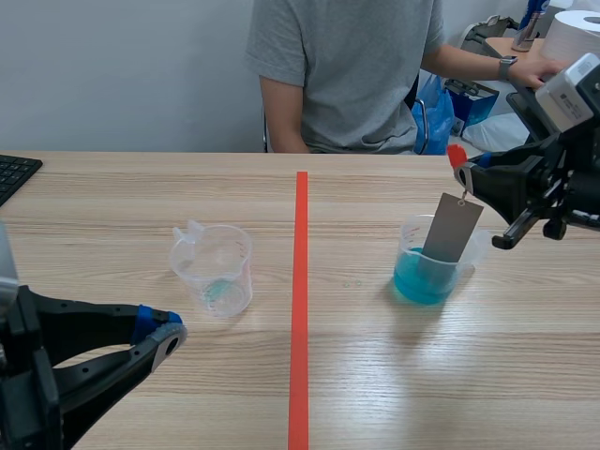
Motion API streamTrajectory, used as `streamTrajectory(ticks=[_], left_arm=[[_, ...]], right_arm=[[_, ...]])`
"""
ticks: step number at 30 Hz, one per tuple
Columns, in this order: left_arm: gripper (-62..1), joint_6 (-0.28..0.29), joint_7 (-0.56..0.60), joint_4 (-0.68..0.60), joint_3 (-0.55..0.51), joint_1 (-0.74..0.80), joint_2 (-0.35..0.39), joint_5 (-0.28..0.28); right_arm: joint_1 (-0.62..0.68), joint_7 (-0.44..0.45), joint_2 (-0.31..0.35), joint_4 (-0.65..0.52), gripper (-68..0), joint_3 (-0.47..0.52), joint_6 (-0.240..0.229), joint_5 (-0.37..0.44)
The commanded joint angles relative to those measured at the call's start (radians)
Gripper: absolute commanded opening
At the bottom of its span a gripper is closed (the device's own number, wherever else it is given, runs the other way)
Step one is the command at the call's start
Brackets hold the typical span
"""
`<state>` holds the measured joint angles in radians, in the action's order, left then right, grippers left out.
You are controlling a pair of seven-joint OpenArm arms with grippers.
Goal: Do the redox reaction experiment.
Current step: 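Hold the plate still in the solution, then raise the plate and point at it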
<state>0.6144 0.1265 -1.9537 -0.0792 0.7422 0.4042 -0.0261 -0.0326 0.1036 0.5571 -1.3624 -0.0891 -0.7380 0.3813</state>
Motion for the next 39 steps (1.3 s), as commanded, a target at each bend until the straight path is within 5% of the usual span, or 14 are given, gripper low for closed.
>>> streamTrajectory(ticks=[1, 39], left_arm=[[-57.5, -0.001, 0.011, -0.015, 0.004, 0.003, -0.007, -0.008], [-57.5, -0.001, 0.008, -0.015, 0.004, 0.003, -0.008, -0.008]], right_arm=[[-0.014, 0.015, 0.022, -0.045, -66.4, 0.012, -0.008, 0.012], [-0.014, -0.243, 0.053, -0.325, -66.4, 0.17, -0.008, 0.296]])
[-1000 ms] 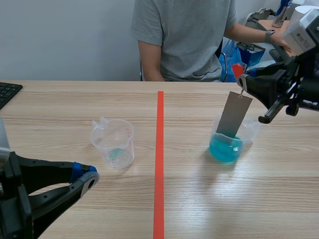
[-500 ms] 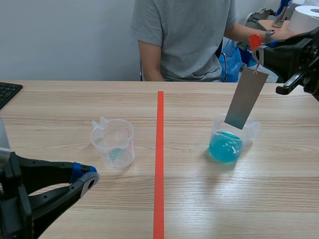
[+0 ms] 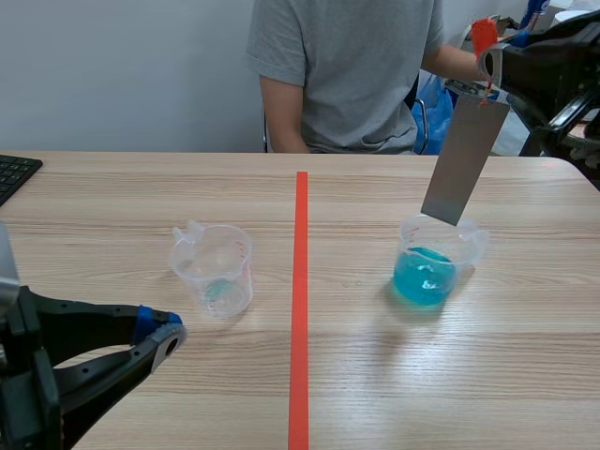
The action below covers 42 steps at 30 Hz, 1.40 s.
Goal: Do the redox reaction experiment.
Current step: 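Raise the plate and point at it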
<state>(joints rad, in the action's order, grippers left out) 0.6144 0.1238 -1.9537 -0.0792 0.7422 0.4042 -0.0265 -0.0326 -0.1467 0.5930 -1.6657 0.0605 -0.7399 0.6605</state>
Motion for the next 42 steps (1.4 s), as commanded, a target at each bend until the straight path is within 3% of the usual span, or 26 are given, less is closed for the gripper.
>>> streamTrajectory(ticks=[1, 10, 42], left_arm=[[-57.5, -0.001, 0.01, -0.015, 0.004, 0.003, -0.008, -0.008], [-57.5, -0.001, 0.009, -0.015, 0.004, 0.003, -0.008, -0.008], [-57.5, -0.001, 0.006, -0.015, 0.004, 0.003, -0.008, -0.007]], right_arm=[[-0.014, -0.002, 0.017, -0.029, -66.4, 0.024, -0.006, 0.028], [-0.014, -0.048, 0.017, -0.071, -66.4, 0.053, -0.006, 0.089], [-0.014, -0.05, 0.016, -0.072, -66.4, 0.053, -0.006, 0.097]])
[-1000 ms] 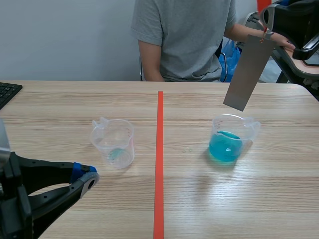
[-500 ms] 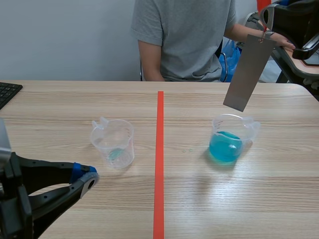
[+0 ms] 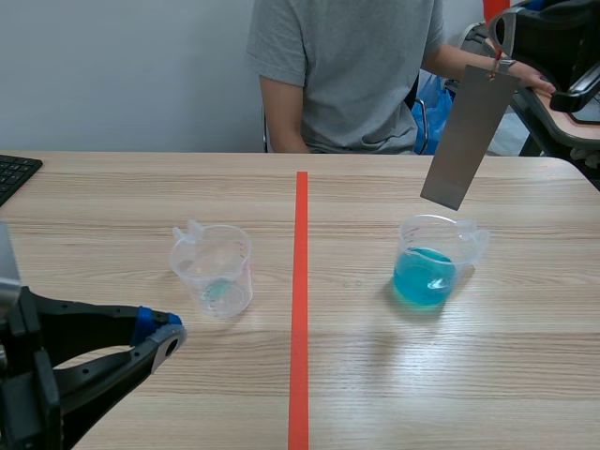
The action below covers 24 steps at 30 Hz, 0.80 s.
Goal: Do the redox reaction experiment.
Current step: 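Raise the plate and point at it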
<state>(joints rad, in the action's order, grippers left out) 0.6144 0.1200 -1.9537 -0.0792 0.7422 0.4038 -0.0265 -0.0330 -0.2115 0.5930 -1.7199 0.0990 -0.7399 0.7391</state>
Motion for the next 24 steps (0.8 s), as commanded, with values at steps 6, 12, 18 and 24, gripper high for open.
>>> streamTrajectory(ticks=[6, 12, 18, 24], left_arm=[[-57.5, -0.001, 0.012, -0.015, 0.004, 0.003, -0.007, -0.008], [-57.5, -0.001, 0.017, -0.012, 0.008, -0.011, -0.01, -0.008], [-57.5, -0.001, 0.018, 0.052, 0.051, -0.13, -0.04, -0.008], [-57.5, -0.002, 0.018, 0.213, 0.137, -0.322, -0.097, -0.003]], right_arm=[[-0.014, 0.014, 0.016, -0.018, -66.4, 0.014, -0.006, 0.026], [-0.014, 0.015, 0.016, -0.018, -66.4, 0.014, -0.006, 0.026], [-0.014, 0.015, 0.016, -0.018, -66.4, 0.014, -0.006, 0.035], [-0.014, 0.014, 0.016, -0.018, -66.4, 0.014, -0.006, 0.04]])
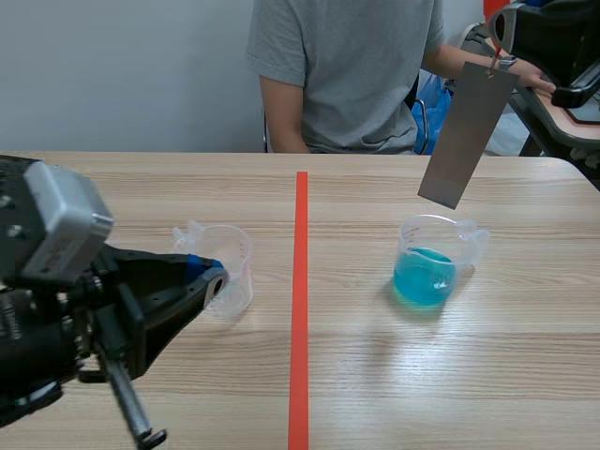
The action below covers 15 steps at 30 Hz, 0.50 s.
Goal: Do the redox reaction experiment.
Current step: 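Raise the plate and point at it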
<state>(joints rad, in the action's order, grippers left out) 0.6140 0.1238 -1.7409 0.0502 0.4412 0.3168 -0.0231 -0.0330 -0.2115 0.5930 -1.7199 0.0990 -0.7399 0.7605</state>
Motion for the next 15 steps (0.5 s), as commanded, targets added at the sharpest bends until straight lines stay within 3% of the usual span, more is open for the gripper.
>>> streamTrajectory(ticks=[1, 15], left_arm=[[-57.5, -0.001, 0.014, 0.031, 0.024, -0.057, -0.021, 0.004], [-57.5, -0.028, 0.014, 0.444, 0.187, -0.525, -0.217, 0.074]], right_arm=[[-0.014, 0.014, 0.016, -0.018, -66.4, 0.014, -0.006, 0.019], [-0.014, 0.011, 0.016, -0.018, -66.4, 0.014, -0.006, 0.034]])
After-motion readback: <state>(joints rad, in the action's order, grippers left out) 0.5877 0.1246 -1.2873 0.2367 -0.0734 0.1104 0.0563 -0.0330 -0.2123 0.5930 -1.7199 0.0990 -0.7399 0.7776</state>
